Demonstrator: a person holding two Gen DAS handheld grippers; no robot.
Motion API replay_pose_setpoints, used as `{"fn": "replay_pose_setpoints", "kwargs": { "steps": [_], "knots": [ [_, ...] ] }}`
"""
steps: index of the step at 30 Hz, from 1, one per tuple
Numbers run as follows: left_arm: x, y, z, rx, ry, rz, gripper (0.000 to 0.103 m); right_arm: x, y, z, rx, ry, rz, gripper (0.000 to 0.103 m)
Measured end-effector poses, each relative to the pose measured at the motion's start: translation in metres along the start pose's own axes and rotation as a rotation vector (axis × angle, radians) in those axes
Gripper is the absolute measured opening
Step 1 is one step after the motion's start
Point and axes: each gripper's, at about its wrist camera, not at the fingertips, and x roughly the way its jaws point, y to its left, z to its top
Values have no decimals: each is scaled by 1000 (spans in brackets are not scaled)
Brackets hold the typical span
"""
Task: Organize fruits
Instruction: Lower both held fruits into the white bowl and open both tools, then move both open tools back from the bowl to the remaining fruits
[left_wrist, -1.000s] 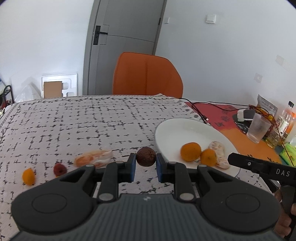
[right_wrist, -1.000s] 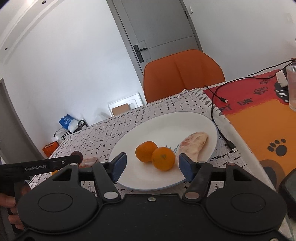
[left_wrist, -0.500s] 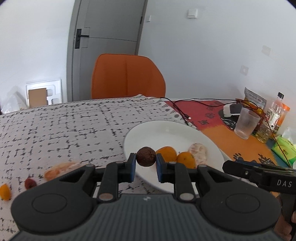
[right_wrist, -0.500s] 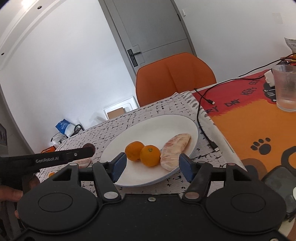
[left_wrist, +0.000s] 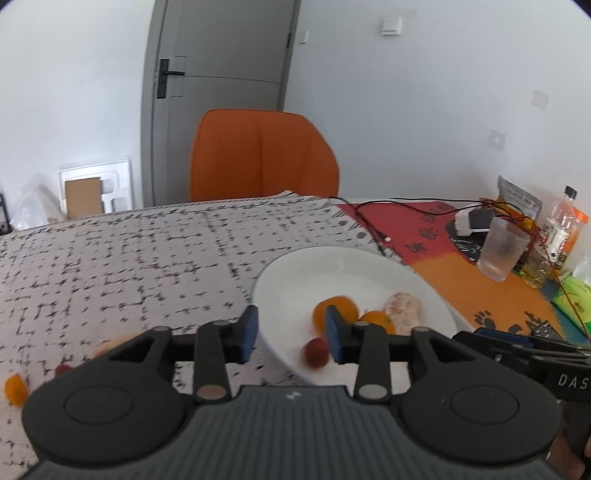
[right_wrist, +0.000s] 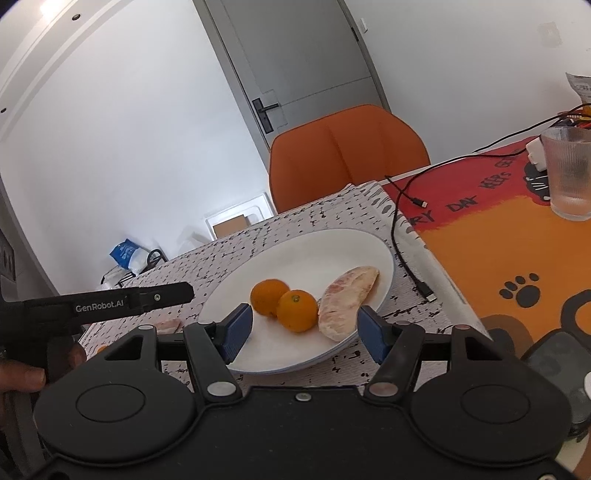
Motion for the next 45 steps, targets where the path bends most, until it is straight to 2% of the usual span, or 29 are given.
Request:
{"fn": "replay_pose_setpoints", "kwargs": {
  "steps": [4, 8, 16, 21, 30, 37, 45],
  "knots": [
    [-8, 11, -5, -5, -1, 34, 55, 7, 4, 1, -5, 6, 5, 65],
    [-16, 21, -9, -16, 2, 63, 60, 12, 11, 1, -17, 8, 18, 68],
    [-31, 44, -15, -46, -7, 125, 81, 21, 23, -1, -27, 23, 40, 71],
    [-38, 54, -19, -50, -6, 166, 85, 25, 31, -1, -40, 25, 49, 78],
    [-58, 79, -36, -118, -5, 233, 91, 29, 49, -6, -84, 21, 61, 103],
    [-70, 93, -51, -148, 15, 271, 91, 37, 63, -9, -103, 32, 92, 103],
    [-78, 106, -66, -174, 27, 280, 91, 41, 83, -15, -134, 53, 136, 103]
  ]
}}
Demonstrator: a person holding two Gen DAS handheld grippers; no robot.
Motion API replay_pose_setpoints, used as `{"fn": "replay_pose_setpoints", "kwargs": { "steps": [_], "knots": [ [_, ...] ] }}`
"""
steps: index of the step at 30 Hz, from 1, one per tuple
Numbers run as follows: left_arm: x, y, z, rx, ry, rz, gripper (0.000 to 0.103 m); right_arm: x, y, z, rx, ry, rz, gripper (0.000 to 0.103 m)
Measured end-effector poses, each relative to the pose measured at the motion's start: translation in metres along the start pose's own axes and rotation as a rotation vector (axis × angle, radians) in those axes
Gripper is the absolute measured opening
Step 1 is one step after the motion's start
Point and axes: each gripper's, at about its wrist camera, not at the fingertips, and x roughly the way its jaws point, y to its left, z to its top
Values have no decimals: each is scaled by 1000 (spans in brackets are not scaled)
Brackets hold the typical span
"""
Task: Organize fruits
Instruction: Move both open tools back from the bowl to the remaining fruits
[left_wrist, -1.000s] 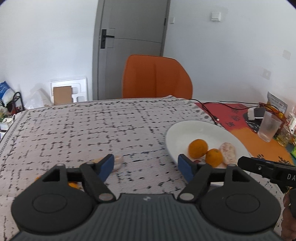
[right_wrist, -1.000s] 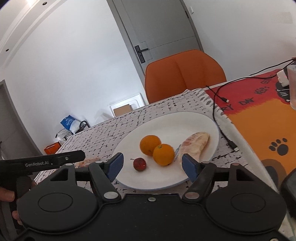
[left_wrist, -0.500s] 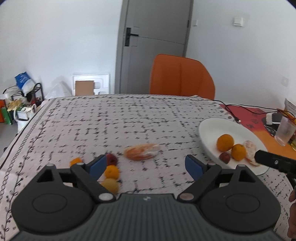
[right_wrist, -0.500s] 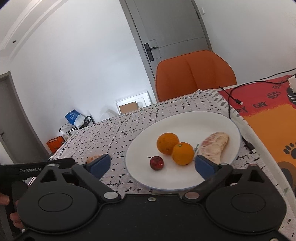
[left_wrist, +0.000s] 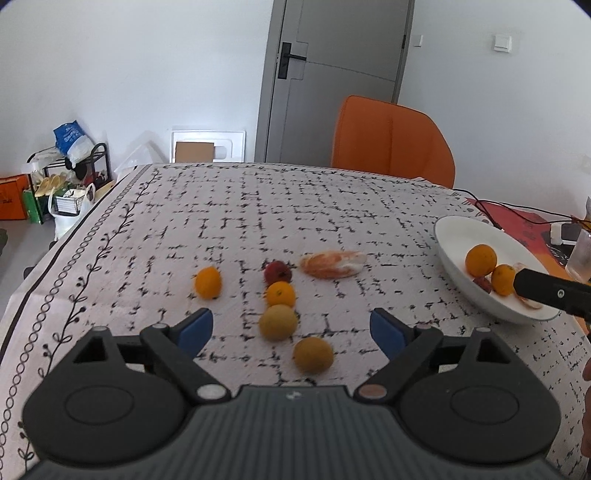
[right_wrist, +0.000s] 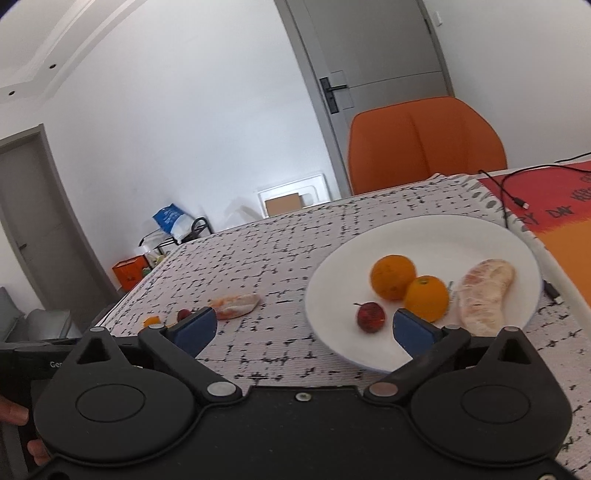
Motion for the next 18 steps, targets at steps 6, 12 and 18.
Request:
{"fn": "replay_pose_setpoints", "kwargs": {
  "steps": [6, 12, 18],
  "knots": [
    [-4, 18, -6, -28, 8, 17, 91, 7, 17, -4, -30, 28, 29, 102],
    [-7, 37, -7, -61, 2, 34, 91, 18, 36, -7, -58, 61, 60, 96],
    [-10, 53, -8, -85, 0, 51, 91, 30, 52, -11, -78, 103, 96, 89]
  ]
}}
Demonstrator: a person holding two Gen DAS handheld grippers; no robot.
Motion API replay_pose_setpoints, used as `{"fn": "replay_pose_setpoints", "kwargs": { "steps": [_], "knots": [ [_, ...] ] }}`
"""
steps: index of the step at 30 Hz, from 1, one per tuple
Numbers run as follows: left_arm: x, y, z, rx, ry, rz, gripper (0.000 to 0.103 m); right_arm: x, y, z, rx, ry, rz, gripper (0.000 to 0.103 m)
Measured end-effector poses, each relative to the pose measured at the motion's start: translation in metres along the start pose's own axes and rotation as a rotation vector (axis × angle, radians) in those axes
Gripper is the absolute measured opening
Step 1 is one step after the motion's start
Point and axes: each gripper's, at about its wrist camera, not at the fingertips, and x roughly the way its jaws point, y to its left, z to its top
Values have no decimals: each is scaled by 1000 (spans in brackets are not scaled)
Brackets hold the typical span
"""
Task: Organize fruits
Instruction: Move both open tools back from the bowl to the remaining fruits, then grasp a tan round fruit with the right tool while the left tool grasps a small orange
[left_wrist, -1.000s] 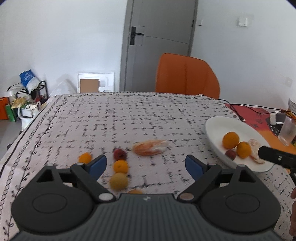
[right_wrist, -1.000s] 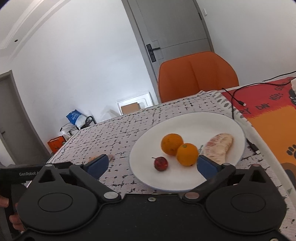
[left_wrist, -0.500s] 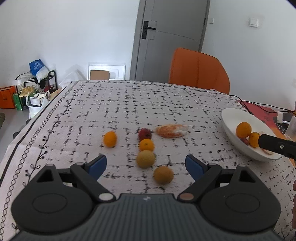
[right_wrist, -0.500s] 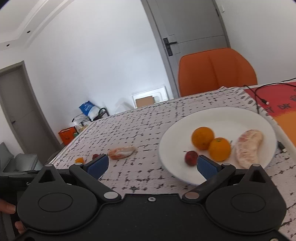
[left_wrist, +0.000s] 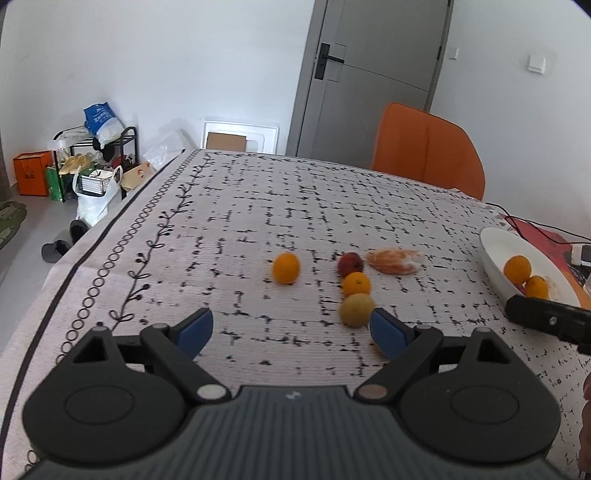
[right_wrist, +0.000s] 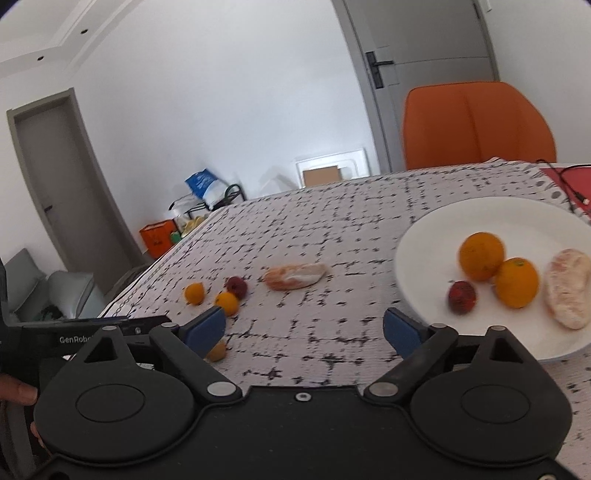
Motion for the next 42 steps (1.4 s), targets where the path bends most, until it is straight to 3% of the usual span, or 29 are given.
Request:
{"fn": "replay_pose_setpoints", "kwargs": {
  "steps": [22, 27, 29, 30, 42],
  "knots": [
    [-4, 45, -1, -78, -8, 45, 90, 49, 51, -3, -66, 127, 111, 63],
    [-2, 50, 0, -84, -3, 37, 89, 61, 57, -6, -74, 160, 129, 44],
    [-1, 50, 1, -86, -3, 30, 88, 65, 57, -8, -73, 174, 131, 26],
    [0, 50, 1, -87, -4, 27, 88, 66, 56, -8, -70, 177, 136, 23],
    [21, 37, 12, -66, -11, -9, 75, 55, 33, 2, -32, 142, 68, 23]
  ]
}}
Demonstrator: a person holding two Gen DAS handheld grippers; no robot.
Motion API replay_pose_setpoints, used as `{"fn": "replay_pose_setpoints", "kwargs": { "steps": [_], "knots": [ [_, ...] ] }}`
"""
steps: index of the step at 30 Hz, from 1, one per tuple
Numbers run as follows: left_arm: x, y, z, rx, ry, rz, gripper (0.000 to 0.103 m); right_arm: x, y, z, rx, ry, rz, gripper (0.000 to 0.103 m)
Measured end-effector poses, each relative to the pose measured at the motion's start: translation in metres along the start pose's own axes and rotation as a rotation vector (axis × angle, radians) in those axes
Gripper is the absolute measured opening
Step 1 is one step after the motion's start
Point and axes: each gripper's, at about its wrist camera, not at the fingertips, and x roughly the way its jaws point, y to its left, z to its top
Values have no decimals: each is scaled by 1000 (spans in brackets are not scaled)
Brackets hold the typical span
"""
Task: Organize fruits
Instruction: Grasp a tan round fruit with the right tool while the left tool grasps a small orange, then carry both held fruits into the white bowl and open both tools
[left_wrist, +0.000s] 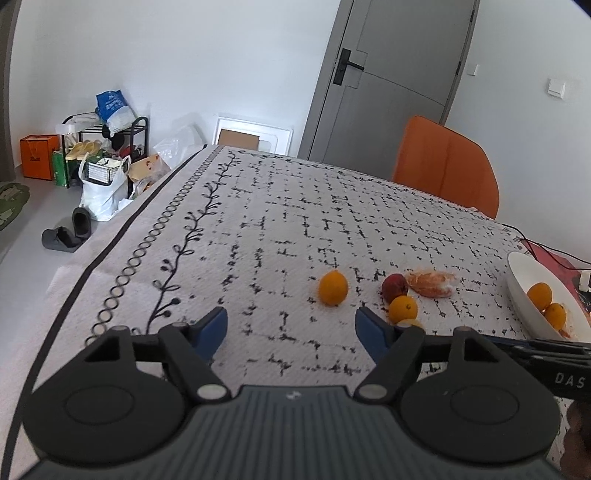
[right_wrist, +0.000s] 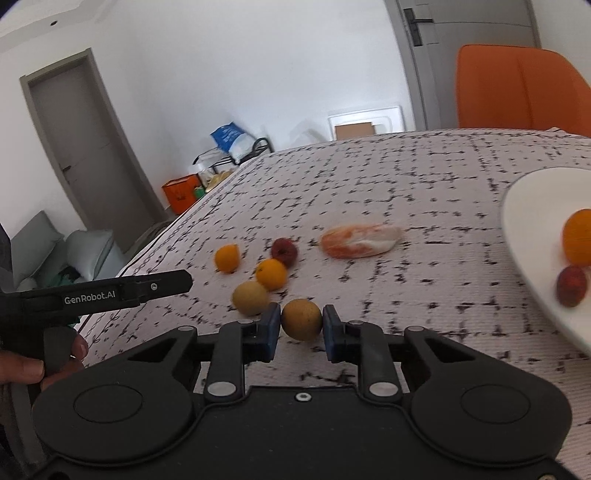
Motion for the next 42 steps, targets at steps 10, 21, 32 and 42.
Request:
{"fn": "replay_pose_setpoints", "kwargs": {
  "steps": [10, 21, 32, 42],
  "knots": [
    [22, -18, 10, 18, -3, -35, 56, -25, -27, 8, 30, -55, -84, 23],
    [44, -34, 12, 24, 22, 5, 20, -54, -51, 9, 73, -109, -138, 23],
    [28, -67, 20, 61, -22, -71, 20, -74, -76, 7, 110, -152, -175, 23],
    [24, -104, 20, 119, -18, -151, 20, -98, -101, -3, 161, -192, -233, 23]
  ]
}}
